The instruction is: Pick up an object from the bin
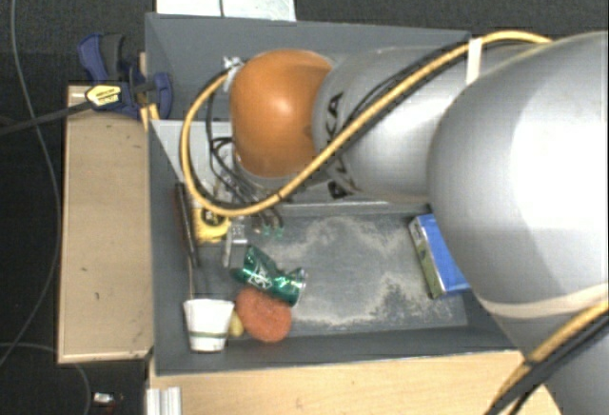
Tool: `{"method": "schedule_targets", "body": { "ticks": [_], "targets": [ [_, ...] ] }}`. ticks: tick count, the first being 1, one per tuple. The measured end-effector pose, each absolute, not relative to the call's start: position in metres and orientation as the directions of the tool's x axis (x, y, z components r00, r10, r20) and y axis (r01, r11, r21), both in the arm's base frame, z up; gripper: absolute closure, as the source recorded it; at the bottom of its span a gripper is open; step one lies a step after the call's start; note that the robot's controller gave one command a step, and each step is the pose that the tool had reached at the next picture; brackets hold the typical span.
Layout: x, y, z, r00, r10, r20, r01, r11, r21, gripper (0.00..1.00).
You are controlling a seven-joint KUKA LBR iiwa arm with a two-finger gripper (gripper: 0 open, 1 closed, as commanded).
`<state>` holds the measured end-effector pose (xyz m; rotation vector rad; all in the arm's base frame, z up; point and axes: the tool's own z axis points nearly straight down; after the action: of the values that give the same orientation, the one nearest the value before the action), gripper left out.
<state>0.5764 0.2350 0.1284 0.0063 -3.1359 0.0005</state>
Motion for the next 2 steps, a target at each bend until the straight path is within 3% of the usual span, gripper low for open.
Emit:
{"method": "schedule_targets", "body": {
  "ticks": [1, 2],
  "targets": [
    [0.579, 0.234, 0.133, -1.0, 0.002, -0.002, 0.002, 1.0, 0.001, 0.0],
    [0.543, 0.177, 0.067, -0.999, 0.049, 0.007, 0.049, 0.999, -0.003, 0.0]
  ]
}}
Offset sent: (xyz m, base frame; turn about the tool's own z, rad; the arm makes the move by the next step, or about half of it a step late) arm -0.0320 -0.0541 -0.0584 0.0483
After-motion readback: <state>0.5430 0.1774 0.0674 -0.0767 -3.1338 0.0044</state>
